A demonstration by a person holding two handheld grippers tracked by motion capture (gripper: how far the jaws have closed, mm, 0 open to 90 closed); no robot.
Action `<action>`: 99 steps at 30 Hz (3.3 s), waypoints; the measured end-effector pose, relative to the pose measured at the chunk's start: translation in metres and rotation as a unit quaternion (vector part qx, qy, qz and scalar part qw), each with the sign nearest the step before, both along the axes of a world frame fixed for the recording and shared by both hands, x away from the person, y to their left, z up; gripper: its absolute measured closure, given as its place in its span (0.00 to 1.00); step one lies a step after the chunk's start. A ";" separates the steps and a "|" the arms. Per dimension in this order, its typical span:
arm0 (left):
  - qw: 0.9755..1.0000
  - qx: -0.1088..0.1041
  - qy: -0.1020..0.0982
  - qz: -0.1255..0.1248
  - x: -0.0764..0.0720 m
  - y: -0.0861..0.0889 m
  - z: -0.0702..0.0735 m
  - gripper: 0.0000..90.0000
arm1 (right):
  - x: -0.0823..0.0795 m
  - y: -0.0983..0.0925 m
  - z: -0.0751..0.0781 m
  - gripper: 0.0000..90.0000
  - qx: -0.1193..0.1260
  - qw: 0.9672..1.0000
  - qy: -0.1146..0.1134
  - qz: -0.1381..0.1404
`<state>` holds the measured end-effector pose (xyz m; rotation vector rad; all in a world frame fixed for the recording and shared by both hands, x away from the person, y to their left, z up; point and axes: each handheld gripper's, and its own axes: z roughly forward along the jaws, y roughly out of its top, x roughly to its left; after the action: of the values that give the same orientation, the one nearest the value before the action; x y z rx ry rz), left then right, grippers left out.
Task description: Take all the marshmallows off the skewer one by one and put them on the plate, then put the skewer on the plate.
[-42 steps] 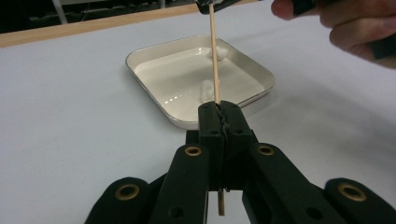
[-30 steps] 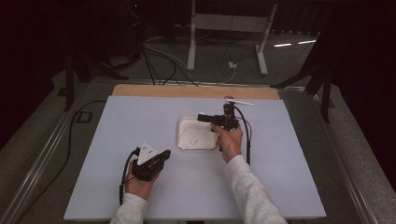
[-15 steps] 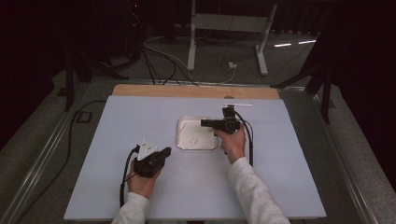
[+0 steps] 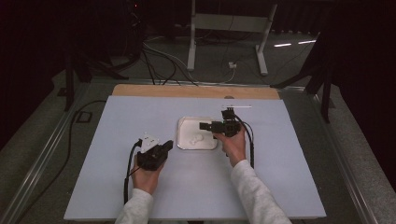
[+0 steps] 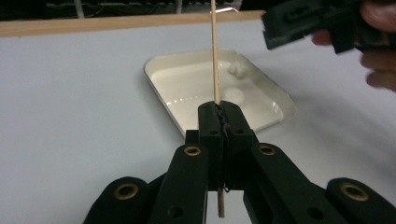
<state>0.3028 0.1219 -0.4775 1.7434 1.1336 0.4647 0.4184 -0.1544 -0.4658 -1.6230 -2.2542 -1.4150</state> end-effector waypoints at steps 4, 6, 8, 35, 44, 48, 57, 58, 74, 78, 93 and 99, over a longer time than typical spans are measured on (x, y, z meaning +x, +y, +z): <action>1.000 -0.003 -0.002 0.009 0.009 -0.005 0.007 1.00 | -0.005 0.000 0.005 0.22 -0.004 1.000 -0.018 0.002; 1.000 -0.002 -0.004 0.015 0.014 -0.007 0.009 1.00 | -0.007 0.000 0.006 0.22 -0.008 1.000 -0.022 0.005; 1.000 -0.002 -0.005 0.019 0.019 -0.011 0.011 0.99 | -0.009 0.000 0.005 0.22 -0.007 1.000 -0.022 0.008; 0.996 0.034 0.048 0.063 0.070 -0.050 -0.018 0.99 | -0.039 -0.024 0.004 0.17 -0.020 0.999 -0.044 0.006; 0.993 0.054 0.082 0.061 0.076 -0.063 -0.038 0.99 | -0.049 -0.030 0.004 0.17 -0.026 0.998 -0.054 0.011; 0.991 0.061 0.096 0.066 0.078 -0.067 -0.044 0.99 | -0.050 -0.031 0.001 0.17 -0.028 0.998 -0.051 0.011; 0.992 0.014 0.115 0.046 0.079 -0.068 -0.046 0.62 | -0.051 -0.031 0.000 0.17 -0.032 0.998 -0.051 0.013; 0.992 0.007 0.116 0.042 0.078 -0.067 -0.045 0.57 | -0.052 -0.031 0.000 0.17 -0.033 0.998 -0.051 0.013; 0.998 -0.020 0.051 -0.012 0.052 -0.037 -0.003 0.18 | -0.061 -0.037 0.000 0.16 -0.048 0.997 -0.063 0.013; 0.999 -0.018 0.030 -0.024 0.037 -0.020 0.011 0.09 | -0.068 -0.044 0.000 0.16 -0.059 0.996 -0.072 0.013; 0.999 0.006 -0.031 0.020 -0.007 0.051 0.029 0.01 | -0.105 -0.078 0.007 0.04 -0.095 0.987 -0.126 0.028; 0.998 0.005 -0.049 0.039 -0.021 0.074 0.024 0.01 | -0.117 -0.093 0.007 0.03 -0.106 0.983 -0.150 0.019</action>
<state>0.2819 0.1958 -0.4536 1.6717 1.1331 0.5979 0.3012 -0.2474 -0.4592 -1.4951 -2.6694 -1.5484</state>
